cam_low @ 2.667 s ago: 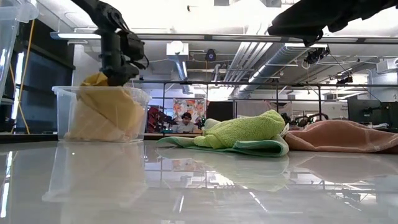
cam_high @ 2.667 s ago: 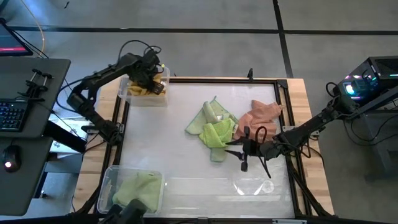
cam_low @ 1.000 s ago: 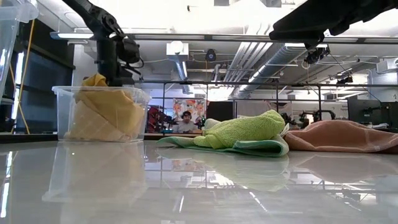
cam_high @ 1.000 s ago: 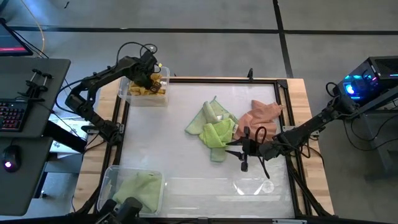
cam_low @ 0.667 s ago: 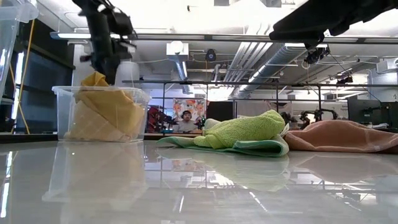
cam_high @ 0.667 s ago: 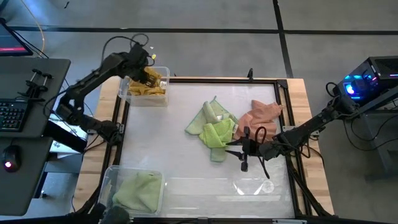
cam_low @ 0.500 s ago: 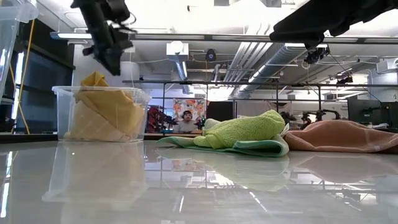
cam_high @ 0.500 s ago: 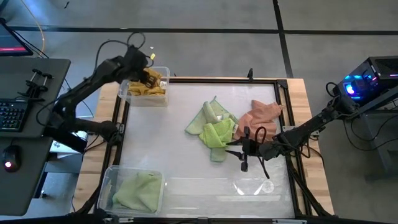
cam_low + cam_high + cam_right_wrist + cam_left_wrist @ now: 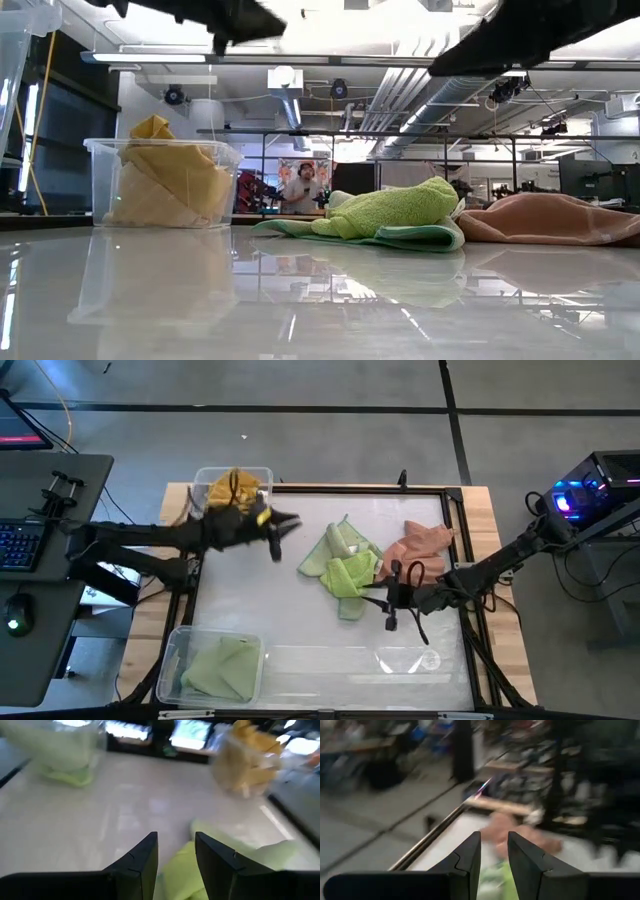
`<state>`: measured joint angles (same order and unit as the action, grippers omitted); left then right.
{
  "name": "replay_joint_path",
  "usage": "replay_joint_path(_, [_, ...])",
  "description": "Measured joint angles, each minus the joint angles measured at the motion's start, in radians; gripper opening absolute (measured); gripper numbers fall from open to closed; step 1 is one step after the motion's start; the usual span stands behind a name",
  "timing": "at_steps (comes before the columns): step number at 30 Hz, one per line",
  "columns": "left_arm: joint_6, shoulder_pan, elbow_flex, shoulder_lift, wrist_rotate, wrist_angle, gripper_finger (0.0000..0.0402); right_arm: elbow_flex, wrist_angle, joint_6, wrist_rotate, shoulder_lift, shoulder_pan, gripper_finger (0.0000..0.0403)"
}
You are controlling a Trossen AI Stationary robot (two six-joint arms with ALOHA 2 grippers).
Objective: Sort towels by color in basket
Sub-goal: Put the light green towel into the bottom transparent bin
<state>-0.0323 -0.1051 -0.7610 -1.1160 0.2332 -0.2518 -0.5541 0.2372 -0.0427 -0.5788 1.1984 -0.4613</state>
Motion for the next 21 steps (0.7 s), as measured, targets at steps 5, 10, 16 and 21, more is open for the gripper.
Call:
replay_joint_path(5, [0.099,0.185,0.001,-0.116,0.128,-0.153,0.0083,0.000,-0.015,0.023,0.190,0.058,0.033,0.0126])
replay_joint_path(10, [0.104,0.283,0.001,-0.270,0.244,-0.213,0.0083,0.000,0.090,0.121,0.269,0.196,0.067,0.0129])
replay_joint_path(16, [0.011,0.317,0.002,-0.431,0.301,-0.217,0.0083,0.000,0.151,0.136,0.155,0.303,0.133,0.0166])
replay_joint_path(21, [-0.036,0.323,0.002,-0.501,0.301,-0.222,0.0083,0.000,0.126,0.068,0.112,0.372,0.206,0.0193])
